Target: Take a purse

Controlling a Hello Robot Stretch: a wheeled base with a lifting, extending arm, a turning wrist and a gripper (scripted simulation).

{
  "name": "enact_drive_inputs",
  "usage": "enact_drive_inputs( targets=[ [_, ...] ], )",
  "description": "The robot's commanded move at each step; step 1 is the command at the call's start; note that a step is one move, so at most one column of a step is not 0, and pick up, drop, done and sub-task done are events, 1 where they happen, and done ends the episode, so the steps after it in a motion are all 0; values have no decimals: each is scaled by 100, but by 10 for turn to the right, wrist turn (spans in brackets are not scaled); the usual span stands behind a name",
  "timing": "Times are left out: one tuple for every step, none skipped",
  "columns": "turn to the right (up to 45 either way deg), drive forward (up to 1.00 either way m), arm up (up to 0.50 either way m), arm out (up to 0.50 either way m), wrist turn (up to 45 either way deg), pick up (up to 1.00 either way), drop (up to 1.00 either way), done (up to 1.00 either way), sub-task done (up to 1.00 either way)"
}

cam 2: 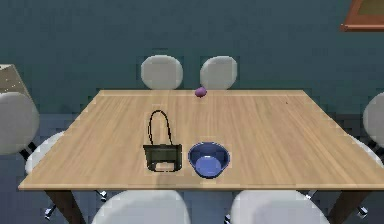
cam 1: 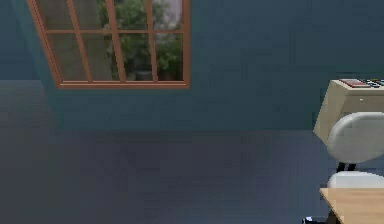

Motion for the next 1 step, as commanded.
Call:
enact_drive_inputs(
  targets=[
    [0,0,50,0,0,0,0,0,0]
  ],
)
